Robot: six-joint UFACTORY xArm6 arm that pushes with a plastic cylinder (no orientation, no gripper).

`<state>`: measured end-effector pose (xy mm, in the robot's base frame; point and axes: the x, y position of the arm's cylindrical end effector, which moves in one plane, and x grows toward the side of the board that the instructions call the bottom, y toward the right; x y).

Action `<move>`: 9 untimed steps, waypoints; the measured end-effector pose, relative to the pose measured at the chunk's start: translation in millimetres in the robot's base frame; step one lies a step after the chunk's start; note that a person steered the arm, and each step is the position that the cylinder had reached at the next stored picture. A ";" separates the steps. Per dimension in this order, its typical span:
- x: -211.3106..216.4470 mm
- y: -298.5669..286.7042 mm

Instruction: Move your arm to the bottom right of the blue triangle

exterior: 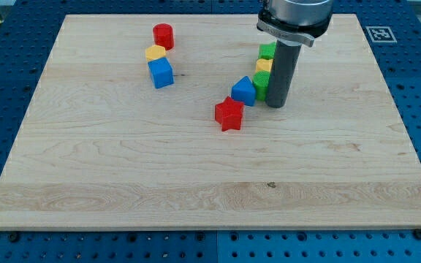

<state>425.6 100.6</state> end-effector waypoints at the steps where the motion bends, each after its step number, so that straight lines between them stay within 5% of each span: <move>1: -5.7 0.0; 9: 24.2 -9.7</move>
